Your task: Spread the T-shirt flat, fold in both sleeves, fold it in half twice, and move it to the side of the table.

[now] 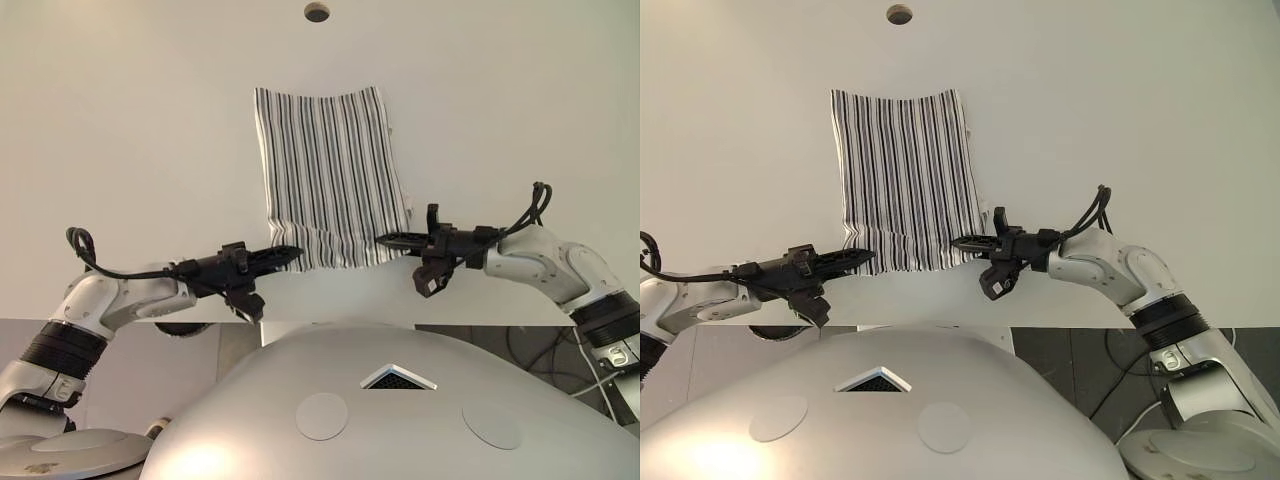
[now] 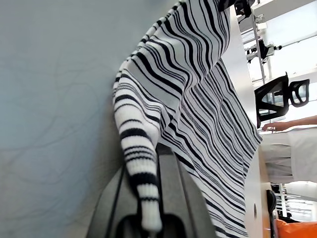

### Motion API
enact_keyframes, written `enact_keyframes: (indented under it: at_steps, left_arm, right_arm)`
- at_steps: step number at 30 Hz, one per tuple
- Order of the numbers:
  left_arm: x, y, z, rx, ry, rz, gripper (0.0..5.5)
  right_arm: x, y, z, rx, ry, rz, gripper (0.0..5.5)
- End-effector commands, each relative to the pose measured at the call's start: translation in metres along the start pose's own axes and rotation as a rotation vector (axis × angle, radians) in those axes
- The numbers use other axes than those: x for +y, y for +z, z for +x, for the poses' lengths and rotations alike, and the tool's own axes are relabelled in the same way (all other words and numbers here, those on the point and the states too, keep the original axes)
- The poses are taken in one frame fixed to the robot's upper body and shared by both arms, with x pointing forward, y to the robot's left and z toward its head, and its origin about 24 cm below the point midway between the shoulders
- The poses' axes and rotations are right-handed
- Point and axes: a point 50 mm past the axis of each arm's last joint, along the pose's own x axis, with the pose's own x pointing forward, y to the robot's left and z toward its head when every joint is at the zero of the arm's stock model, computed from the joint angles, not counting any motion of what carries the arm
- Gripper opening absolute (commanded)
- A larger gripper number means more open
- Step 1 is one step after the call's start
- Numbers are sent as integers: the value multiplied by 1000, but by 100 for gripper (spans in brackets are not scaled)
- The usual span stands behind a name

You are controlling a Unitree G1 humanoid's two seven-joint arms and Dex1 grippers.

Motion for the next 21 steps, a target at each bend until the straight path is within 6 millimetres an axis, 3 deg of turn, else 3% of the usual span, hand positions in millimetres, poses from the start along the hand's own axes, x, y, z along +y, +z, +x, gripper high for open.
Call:
enact_keyframes:
  at_steps: [1, 10, 15, 21]
  left_arm:
    - [-36, 1, -10, 78, -216, -33, 22]
    - [-9, 20, -8, -16, -46, -134, 22]
    - [35, 44, -16, -75, 65, -431, 22]
    - [68, 61, -23, -160, 84, -590, 22]
  right_arm:
    - [10, -9, -9, 73, 85, 68, 0]
    - [-2, 11, -33, 84, 33, 207, 0]
    - [-6, 28, -46, 110, 16, 245, 0]
    - [-11, 53, -54, 74, 24, 281, 0]
